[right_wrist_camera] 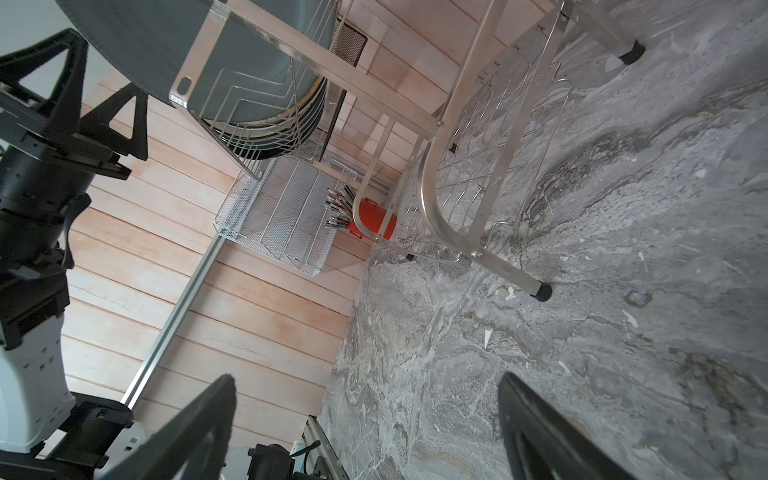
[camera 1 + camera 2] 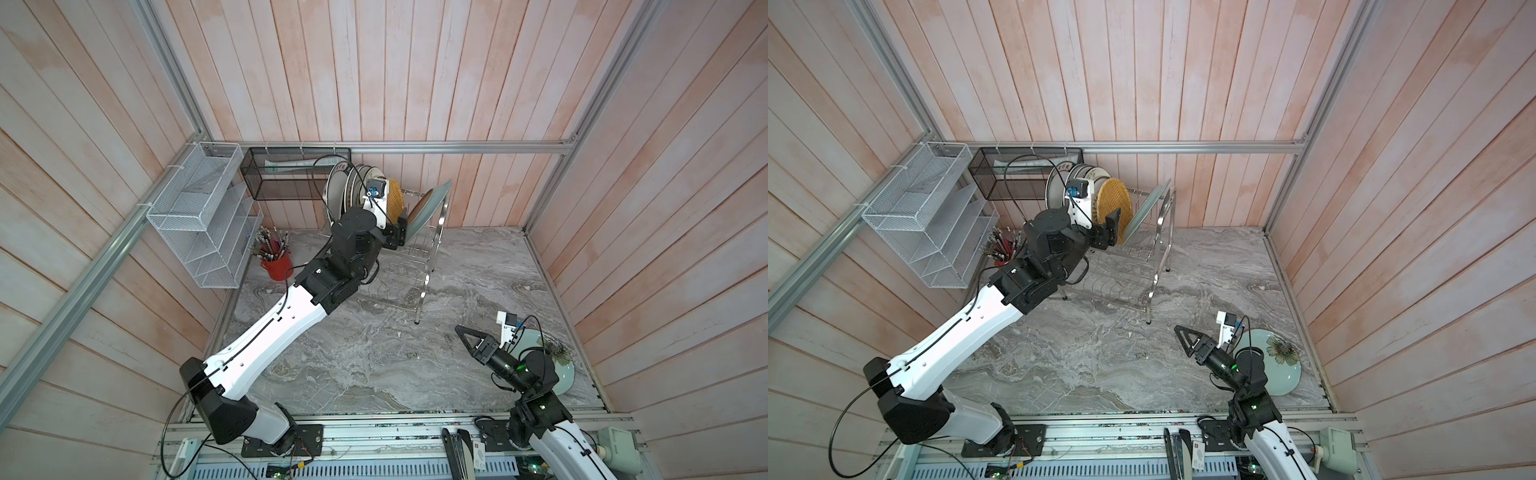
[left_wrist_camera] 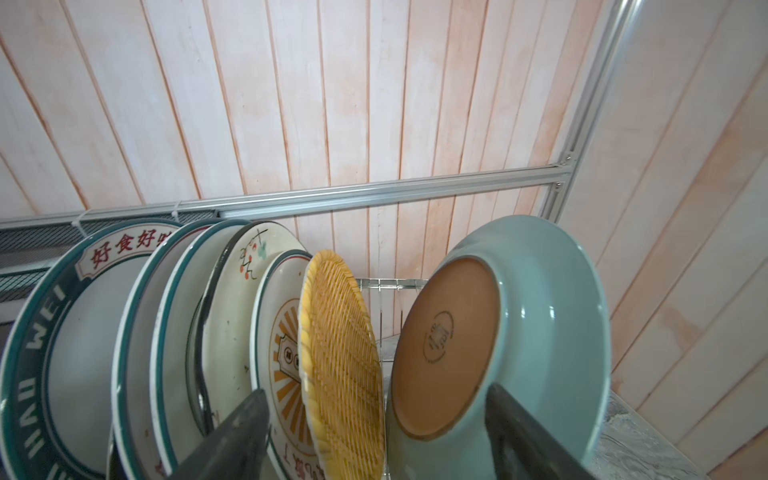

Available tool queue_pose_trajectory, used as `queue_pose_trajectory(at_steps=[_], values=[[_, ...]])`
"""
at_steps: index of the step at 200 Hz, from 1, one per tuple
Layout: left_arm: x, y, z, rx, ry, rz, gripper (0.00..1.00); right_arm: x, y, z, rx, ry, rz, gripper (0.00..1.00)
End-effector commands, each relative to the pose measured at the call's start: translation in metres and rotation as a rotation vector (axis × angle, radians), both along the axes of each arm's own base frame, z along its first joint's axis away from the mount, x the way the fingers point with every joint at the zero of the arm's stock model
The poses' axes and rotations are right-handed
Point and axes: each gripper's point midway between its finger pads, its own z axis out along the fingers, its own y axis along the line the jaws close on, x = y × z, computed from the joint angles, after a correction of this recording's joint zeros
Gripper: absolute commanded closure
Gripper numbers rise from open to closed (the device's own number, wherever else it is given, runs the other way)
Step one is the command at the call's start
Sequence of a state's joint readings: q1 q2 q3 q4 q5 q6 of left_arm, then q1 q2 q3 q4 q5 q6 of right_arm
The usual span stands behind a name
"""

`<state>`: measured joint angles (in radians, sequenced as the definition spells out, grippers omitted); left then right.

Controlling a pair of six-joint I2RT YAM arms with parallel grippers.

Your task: Load the plates into the dish rack

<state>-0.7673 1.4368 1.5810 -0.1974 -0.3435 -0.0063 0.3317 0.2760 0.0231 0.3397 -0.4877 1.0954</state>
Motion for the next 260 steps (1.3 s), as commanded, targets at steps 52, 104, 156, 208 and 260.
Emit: queue_pose_trajectory(at_steps=[52, 104, 156, 208, 260], values=[[-0.044, -0.034, -0.002, 0.187, -0.160, -0.257, 0.20, 0.003, -0.002, 0.021, -0.035, -0.081, -0.022, 0.02], [-0.030, -0.058, -0.020, 0.240, -0.131, -0.228, 0.28, 0.001, -0.006, 0.037, -0.034, -0.172, -0.049, 0.02], [0.002, -0.054, -0.020, 0.225, -0.124, -0.049, 0.51, 0.000, -0.007, 0.048, -0.031, -0.203, -0.056, 0.02], [0.007, -0.067, -0.015, 0.245, -0.162, -0.033, 0.83, 0.003, -0.006, 0.053, -0.032, -0.211, -0.054, 0.02], [0.011, -0.073, -0.008, 0.268, -0.197, -0.003, 1.00, 0.005, -0.003, 0.058, -0.041, -0.212, -0.047, 0.02]])
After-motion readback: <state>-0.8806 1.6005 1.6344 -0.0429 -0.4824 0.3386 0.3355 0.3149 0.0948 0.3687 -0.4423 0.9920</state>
